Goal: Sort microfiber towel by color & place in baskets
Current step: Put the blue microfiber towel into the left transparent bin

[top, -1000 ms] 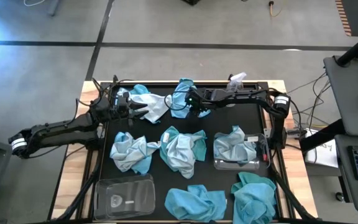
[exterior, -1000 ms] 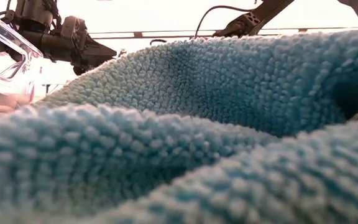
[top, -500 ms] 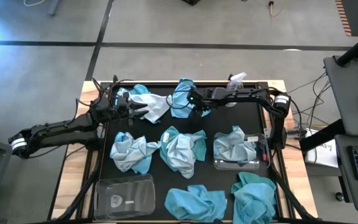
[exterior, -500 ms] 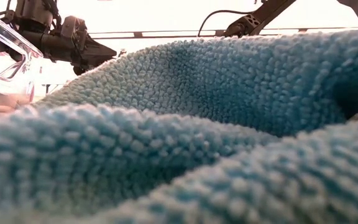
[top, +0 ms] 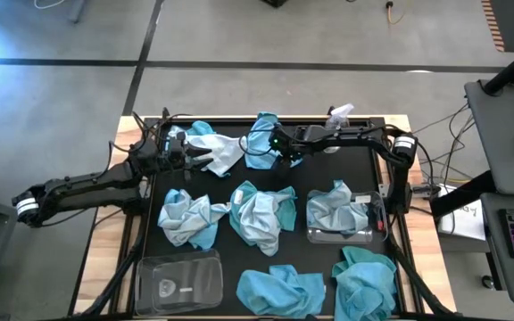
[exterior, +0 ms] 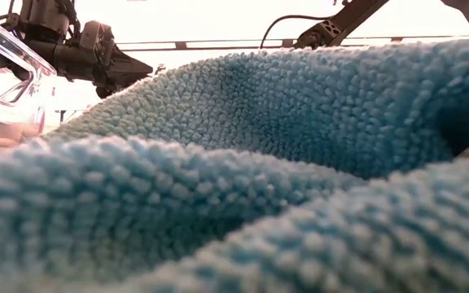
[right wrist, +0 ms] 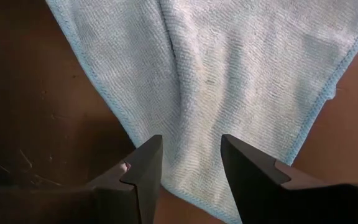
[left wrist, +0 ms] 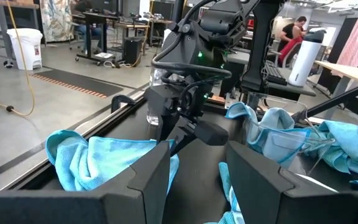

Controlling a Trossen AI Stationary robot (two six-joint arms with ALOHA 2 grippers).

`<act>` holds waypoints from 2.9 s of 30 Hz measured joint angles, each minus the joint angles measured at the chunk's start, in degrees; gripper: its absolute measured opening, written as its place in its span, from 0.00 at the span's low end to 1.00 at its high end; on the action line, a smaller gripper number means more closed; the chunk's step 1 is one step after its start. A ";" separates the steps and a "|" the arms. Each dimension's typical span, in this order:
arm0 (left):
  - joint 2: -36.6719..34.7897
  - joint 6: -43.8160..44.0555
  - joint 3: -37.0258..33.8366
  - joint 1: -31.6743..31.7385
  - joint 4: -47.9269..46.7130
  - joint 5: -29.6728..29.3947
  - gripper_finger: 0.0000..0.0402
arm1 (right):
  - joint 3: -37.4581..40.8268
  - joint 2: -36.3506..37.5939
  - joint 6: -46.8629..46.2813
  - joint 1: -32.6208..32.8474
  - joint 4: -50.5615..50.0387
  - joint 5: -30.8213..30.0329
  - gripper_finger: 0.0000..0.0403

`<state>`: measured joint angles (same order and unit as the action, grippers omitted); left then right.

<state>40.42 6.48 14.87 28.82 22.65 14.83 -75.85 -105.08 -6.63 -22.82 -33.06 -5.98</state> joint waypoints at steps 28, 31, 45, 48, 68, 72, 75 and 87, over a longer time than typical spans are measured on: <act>0.00 0.00 0.00 -0.01 0.02 0.23 0.36 | -1.10 -8.40 -0.91 -0.25 0.87 0.45 0.40; -0.02 -0.02 0.00 0.00 -0.04 0.26 0.36 | -3.50 -10.86 -0.35 -0.24 0.63 0.46 0.40; 0.04 -0.02 0.00 0.00 -0.07 0.26 0.36 | -10.69 -11.58 2.86 -0.23 -1.70 0.46 0.14; 0.04 -0.02 0.00 0.00 -0.07 0.26 0.36 | -10.69 -11.58 2.97 -0.23 -1.97 0.46 0.04; 0.11 1.49 0.00 0.00 0.11 0.24 0.36 | -10.78 1.22 2.00 1.53 1.33 -0.02 0.02; 0.11 1.51 0.00 0.00 0.25 0.22 0.36 | -10.78 3.75 1.47 3.92 5.86 0.42 0.02; 0.15 1.51 0.00 0.00 0.97 0.24 0.36 | -10.78 5.22 1.28 6.38 8.56 0.50 0.02; 3.98 5.18 0.74 -0.06 9.03 2.36 0.36 | -10.80 6.73 5.17 13.15 19.48 0.48 0.02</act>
<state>44.40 11.66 15.61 28.76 31.68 17.19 -86.65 -98.35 -1.46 -9.67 -13.57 -5.50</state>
